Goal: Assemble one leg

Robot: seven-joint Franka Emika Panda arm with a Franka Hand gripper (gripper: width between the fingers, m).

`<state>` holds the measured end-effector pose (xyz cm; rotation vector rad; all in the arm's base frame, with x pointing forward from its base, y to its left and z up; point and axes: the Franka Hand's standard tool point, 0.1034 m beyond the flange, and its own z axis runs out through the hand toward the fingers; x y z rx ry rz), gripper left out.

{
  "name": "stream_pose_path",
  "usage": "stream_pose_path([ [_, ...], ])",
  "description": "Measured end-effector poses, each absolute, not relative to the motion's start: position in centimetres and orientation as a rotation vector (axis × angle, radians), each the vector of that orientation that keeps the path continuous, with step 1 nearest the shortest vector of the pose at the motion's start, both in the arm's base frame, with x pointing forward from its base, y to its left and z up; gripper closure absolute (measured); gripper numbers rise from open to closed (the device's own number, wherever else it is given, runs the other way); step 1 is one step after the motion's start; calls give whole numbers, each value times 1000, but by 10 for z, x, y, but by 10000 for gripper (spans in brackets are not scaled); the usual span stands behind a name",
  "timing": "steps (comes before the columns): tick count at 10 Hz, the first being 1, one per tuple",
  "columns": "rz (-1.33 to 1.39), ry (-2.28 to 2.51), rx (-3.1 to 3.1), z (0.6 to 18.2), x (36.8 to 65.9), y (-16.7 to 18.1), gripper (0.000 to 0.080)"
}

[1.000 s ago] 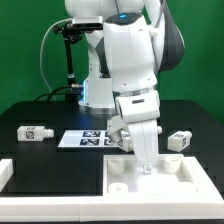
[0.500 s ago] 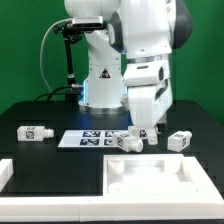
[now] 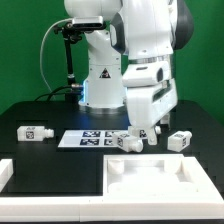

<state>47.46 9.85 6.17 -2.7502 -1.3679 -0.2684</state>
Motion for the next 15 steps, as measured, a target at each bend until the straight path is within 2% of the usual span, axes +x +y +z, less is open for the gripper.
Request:
stream_pose_path([
  [4,-133,-418,-2981,63,458,119,150],
  [8,-108,-28,-2979,63,460,119,150],
  [13,200,794,-2822,56,446,123,150],
  [15,244,814,-2795,54,446,122,150],
])
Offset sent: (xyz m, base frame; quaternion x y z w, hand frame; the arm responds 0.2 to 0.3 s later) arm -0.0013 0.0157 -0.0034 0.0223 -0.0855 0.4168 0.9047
